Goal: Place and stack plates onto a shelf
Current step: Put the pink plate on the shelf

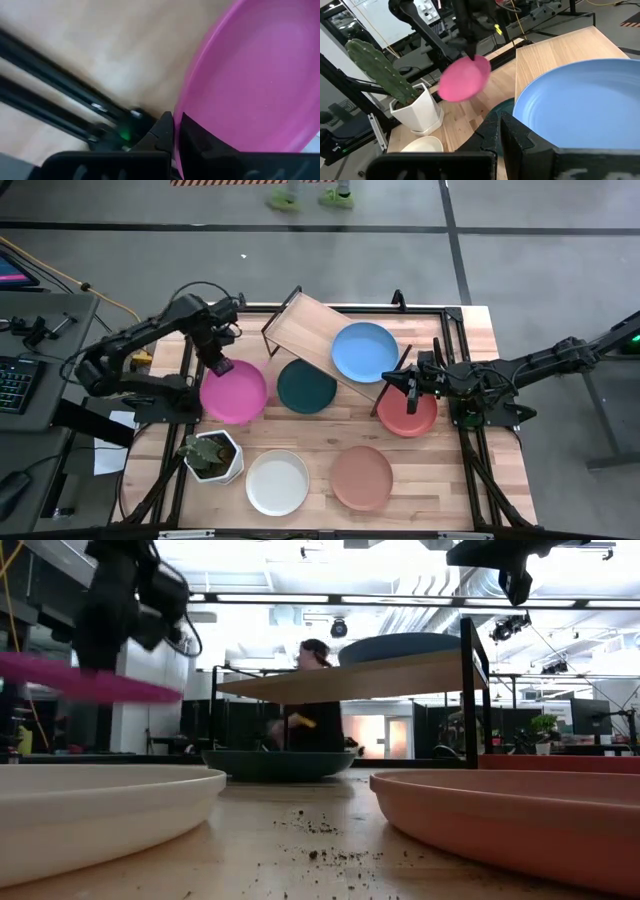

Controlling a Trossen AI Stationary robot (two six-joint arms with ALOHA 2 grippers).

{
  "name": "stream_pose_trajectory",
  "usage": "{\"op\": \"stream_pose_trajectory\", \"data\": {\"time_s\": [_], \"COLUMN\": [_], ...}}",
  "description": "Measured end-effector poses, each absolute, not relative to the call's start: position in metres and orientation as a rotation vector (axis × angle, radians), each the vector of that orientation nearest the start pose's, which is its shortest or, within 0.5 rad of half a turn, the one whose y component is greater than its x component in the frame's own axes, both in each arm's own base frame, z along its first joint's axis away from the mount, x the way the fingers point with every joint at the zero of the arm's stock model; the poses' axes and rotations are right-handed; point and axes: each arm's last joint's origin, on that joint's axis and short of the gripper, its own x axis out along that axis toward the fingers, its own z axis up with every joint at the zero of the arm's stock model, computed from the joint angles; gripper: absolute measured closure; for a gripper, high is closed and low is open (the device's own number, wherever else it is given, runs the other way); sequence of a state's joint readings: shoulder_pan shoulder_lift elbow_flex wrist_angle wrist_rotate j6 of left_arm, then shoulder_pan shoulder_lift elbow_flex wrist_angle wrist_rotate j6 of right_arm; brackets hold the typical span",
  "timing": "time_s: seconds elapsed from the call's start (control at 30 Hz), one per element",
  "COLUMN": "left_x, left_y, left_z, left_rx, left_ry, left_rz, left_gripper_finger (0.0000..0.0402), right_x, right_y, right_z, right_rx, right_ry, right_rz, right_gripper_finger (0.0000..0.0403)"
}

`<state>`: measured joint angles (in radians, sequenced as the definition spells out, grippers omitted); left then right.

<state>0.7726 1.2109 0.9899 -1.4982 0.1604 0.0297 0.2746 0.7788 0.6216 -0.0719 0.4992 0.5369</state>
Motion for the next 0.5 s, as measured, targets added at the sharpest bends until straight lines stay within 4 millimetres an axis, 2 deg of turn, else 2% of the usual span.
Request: {"op": "stream_pose_trajectory", "data": {"time_s": [0.17,0.3,0.5], "left_x": [0.123,0.128,0.148], "left_y": [0.099,0.104,0.119], "left_z": [0.299,0.332,0.387], "left_rx": [-0.788,-0.697,-0.638], "left_ry": [1.422,1.280,0.918], "left_rz": [0.330,0.461,0.548], "left_gripper_finger": [0.0401,0.0401,0.0401], "right_x": [0.171,0.171,0.171], "right_y": [0.034,0.034,0.034], "right_z": [0.288,0.286,0.285], "right_rx": [0.440,0.430,0.427], "right_ry": [0.155,0.176,0.185], "right_rz": [-0.276,-0.281,-0.283], "right_gripper_finger": [0.0402,0.0402,0.0402]}}
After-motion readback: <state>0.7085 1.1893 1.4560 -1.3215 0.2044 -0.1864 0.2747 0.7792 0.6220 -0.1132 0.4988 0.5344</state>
